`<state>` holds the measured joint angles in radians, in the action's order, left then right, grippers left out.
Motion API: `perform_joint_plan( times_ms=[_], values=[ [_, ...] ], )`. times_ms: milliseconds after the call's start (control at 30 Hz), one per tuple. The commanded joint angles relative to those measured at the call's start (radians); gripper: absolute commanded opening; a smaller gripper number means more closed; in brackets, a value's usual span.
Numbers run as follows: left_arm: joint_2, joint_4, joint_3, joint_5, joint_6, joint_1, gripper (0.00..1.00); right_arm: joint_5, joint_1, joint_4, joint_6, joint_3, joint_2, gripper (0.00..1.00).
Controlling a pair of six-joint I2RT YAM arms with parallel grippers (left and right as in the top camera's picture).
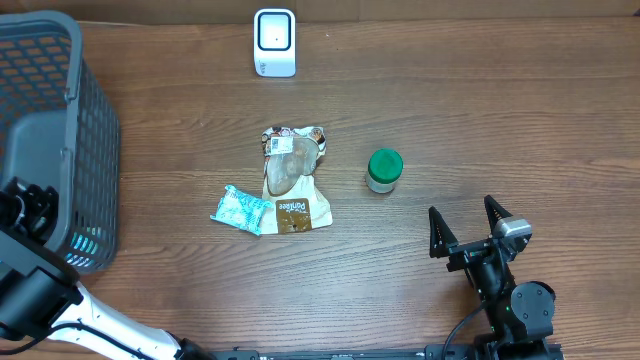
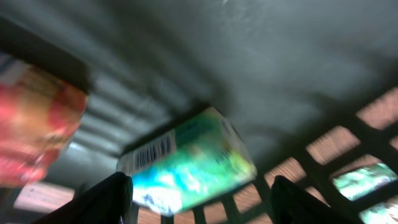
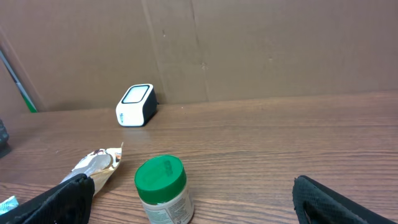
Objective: Scan the item barcode
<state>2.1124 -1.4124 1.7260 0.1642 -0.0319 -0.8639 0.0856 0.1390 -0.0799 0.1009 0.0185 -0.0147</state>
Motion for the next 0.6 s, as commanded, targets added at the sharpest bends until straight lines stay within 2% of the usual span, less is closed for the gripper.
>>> perform_joint_plan(
  times_ms=[0, 100, 200, 300, 367, 433, 467, 567],
  values=[
    [0.011, 0.036, -0.068, -0.018, -0.024, 0.003, 0.72, -0.010, 0.004, 0.004, 0.000, -0.011, 0.011, 1.00],
    [0.011, 0.090, -0.120, -0.018, -0.024, 0.003, 0.71, -0.010, 0.004, 0.004, 0.000, -0.011, 0.011, 1.00],
    [0.011, 0.131, -0.152, -0.018, -0.024, 0.006, 0.64, -0.010, 0.004, 0.004, 0.000, -0.011, 0.011, 1.00],
    [0.011, 0.148, -0.162, -0.018, -0.024, 0.010, 0.49, -0.010, 0.004, 0.004, 0.000, -0.011, 0.011, 1.00],
    [0.011, 0.149, -0.162, -0.018, -0.024, 0.011, 0.25, -0.010, 0.004, 0.004, 0.000, -0.011, 0.011, 1.00],
    [0.011, 0.149, -0.161, -0.018, -0.024, 0.011, 0.07, -0.010, 0.004, 0.004, 0.000, -0.011, 0.011, 1.00],
    [0.011, 0.149, -0.161, -0.018, -0.023, 0.010, 0.04, -0.010, 0.004, 0.004, 0.000, -0.011, 0.011, 1.00],
    [0.010, 0.140, -0.146, -0.018, -0.019, 0.011, 0.04, -0.010, 0.004, 0.004, 0.000, -0.011, 0.011, 1.00]
  ],
)
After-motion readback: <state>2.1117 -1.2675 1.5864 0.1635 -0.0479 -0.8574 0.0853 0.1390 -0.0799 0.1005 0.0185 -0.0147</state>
